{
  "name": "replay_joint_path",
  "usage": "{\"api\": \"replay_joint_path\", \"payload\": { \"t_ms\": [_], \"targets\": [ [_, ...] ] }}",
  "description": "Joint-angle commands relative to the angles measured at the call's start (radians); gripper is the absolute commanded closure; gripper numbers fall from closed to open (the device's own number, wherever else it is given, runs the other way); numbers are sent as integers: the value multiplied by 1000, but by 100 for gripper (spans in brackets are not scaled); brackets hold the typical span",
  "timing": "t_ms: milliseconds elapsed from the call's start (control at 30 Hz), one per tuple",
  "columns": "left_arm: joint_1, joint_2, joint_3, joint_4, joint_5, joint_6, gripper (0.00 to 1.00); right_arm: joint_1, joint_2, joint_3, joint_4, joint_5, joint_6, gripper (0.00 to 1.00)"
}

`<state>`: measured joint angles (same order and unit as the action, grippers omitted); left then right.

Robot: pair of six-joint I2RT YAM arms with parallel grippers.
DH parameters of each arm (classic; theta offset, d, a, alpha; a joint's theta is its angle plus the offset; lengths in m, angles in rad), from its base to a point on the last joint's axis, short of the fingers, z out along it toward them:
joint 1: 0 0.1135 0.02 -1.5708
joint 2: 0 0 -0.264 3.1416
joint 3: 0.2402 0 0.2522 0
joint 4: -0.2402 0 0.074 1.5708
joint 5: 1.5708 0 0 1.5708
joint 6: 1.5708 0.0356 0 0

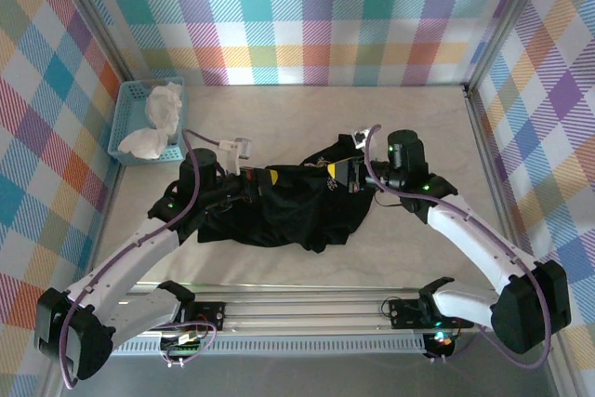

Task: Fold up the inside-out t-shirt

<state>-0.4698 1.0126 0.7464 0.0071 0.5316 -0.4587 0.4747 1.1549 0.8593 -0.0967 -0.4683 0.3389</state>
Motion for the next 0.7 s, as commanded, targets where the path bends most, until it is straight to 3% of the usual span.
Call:
{"api": "replay_joint_path", "payload": {
  "t_ms": [0, 300, 500, 667],
  "targets": [
    [12, -38, -8, 110, 100, -25, 100, 49, 2, 1, -52, 119, -105, 100],
    [12, -46, 8, 118, 122, -38, 100, 172, -45, -35, -64, 249, -392, 68],
    [13, -42, 13, 106, 119, -38, 100, 252, -77, -45, -51, 350, -529, 60],
    [12, -43, 11, 106, 123, -39, 100, 264, -16, 12, -117, 445, -561, 56]
  ]
}}
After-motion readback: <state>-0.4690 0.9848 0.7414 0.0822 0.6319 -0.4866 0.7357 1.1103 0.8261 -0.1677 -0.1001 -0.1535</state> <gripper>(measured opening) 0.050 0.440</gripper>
